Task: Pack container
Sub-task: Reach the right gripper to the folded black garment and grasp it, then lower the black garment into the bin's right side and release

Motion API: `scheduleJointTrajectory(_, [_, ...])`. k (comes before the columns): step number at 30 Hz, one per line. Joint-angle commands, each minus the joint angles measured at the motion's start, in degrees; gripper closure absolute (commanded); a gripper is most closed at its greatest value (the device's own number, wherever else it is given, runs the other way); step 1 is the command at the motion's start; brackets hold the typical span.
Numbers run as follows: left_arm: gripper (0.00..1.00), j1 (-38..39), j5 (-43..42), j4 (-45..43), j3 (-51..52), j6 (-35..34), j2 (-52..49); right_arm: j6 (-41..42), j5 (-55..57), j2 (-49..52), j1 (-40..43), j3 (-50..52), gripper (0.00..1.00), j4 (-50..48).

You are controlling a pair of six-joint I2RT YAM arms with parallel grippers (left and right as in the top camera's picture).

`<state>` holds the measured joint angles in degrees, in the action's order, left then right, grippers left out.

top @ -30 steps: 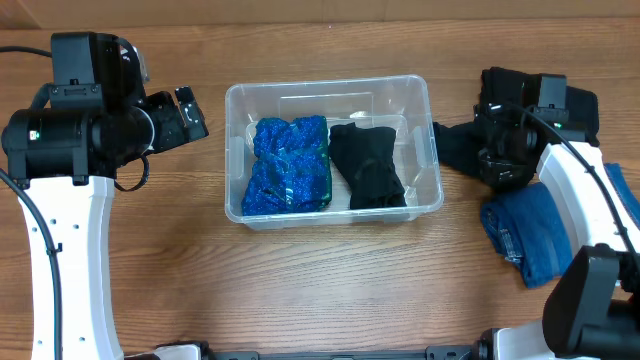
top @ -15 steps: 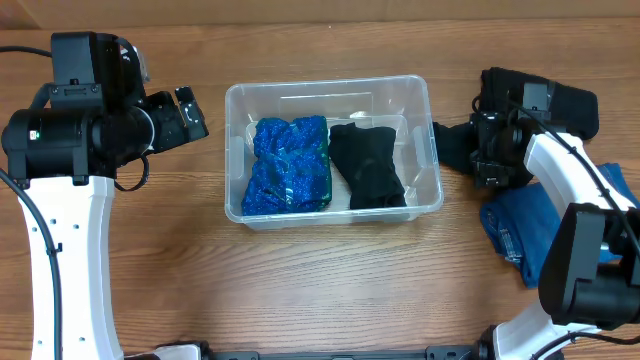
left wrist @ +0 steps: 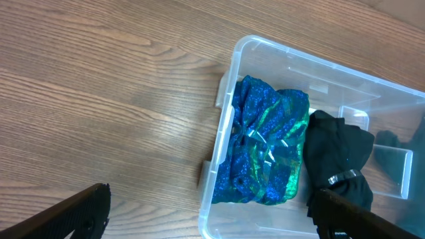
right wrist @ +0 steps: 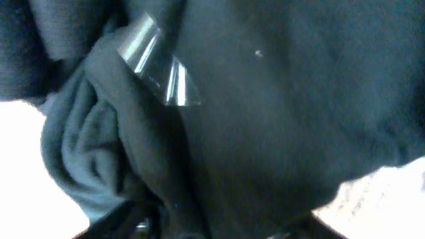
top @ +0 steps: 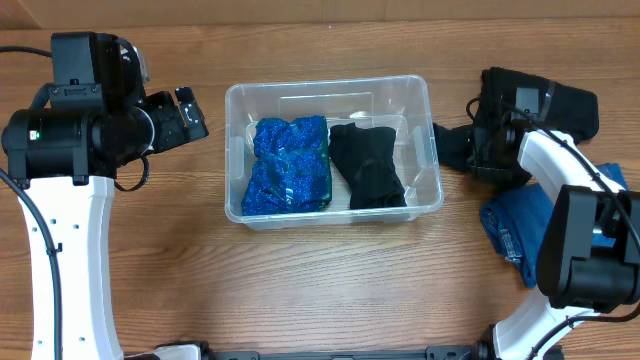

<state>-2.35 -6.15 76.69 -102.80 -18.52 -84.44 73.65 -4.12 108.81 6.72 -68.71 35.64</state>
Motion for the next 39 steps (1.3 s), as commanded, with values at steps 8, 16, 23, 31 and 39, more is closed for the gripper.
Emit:
scheduleJointTrajectory(8, [0.00,-0.26,7.02,1.05,-0.83,3.98,0.13,-36.81,4.55,-11.67,0.15,-7.93,0.96,1.20])
scheduleJointTrajectory(16, [0.00,-0.26,6.71,0.85,-0.83,3.96,0.13,-82.01,-16.65,-29.75,-9.35,-9.77,0.96,4.92])
scheduleJointTrajectory(23, [0.00,-0.26,6.71,0.87,-0.83,3.96,0.13,-91.60,-17.86,-27.52,-25.31,-9.42,0.96,12.98])
scheduleJointTrajectory(31, [0.00,-0.26,6.71,1.01,-0.83,3.96,0.13,-88.28,-21.03,-23.34,-29.59,-8.50,0.96,14.01])
scheduleJointTrajectory(39, [0.00,-0.26,6.14,1.09,-0.83,3.93,0.13,-67.38,17.57,-19.12,-29.40,-10.25,0.00,14.10])
